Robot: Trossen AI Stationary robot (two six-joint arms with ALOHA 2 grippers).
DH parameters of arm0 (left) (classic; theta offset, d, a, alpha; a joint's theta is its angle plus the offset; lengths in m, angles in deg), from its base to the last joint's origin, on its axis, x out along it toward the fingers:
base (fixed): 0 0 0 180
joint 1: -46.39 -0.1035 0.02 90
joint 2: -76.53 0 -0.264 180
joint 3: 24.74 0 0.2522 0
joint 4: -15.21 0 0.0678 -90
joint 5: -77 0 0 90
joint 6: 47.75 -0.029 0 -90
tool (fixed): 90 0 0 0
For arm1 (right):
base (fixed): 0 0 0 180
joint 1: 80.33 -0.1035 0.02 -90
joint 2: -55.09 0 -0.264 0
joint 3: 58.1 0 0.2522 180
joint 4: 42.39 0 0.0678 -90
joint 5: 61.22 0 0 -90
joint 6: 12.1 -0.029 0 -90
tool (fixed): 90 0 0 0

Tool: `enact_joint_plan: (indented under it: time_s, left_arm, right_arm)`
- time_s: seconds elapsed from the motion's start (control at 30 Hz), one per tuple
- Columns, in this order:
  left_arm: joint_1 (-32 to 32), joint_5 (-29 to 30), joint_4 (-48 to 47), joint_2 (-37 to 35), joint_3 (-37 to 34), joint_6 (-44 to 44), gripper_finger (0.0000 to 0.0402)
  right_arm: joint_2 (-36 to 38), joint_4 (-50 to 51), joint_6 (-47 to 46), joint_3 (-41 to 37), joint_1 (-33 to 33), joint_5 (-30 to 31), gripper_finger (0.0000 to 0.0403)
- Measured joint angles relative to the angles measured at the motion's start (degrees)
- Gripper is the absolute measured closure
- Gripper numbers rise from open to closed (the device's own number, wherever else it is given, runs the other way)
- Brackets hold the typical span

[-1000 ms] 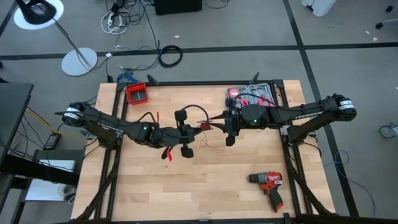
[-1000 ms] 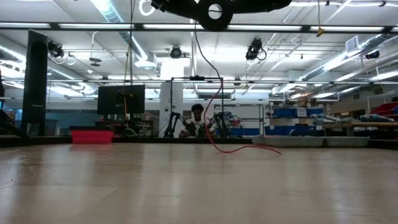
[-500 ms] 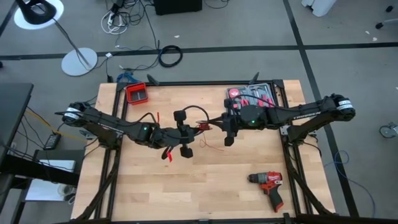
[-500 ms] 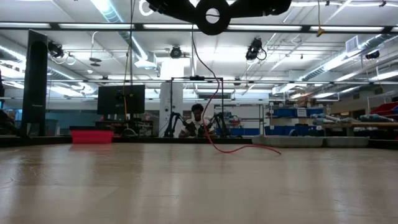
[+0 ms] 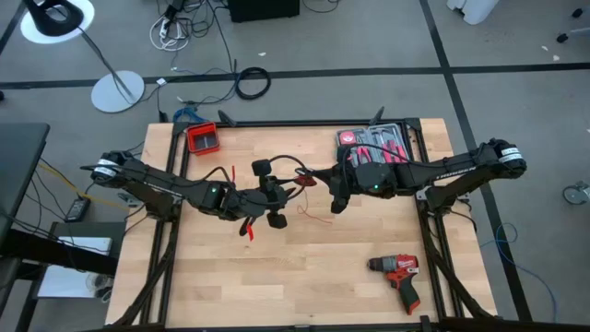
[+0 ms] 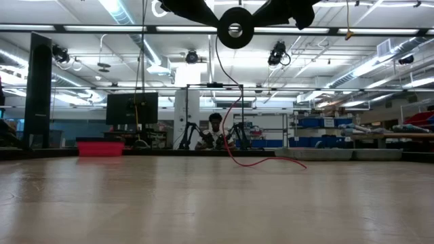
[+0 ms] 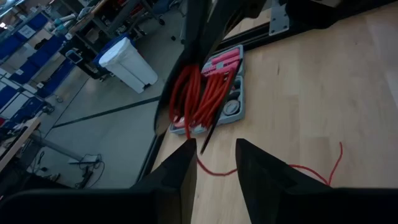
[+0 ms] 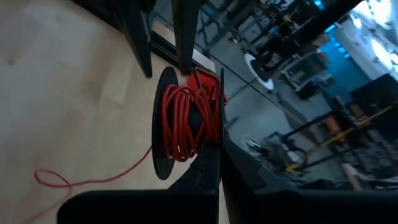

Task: Coil cords
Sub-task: Uncoil the red wire from the black spool

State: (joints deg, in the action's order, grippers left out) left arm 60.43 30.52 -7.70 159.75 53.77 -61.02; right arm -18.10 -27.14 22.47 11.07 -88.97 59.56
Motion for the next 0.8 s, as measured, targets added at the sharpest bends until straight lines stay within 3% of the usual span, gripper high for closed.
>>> enact_joint_plan:
  time_s: [0.33, 0.8]
  left_arm:
    - [-0.76, 0.09, -4.21, -1.22, 0.04, 12.20, 0.0285]
    - [-0.96, -2.71, -2.74, -1.20, 0.00, 16.81, 0.0285]
  right_arm:
    - [0.02, -3.19, 10.23, 0.00, -5.61, 12.85, 0.0402]
    - [0.04, -11.66, 12.03, 0.00, -7.80, 14.13, 0.0403]
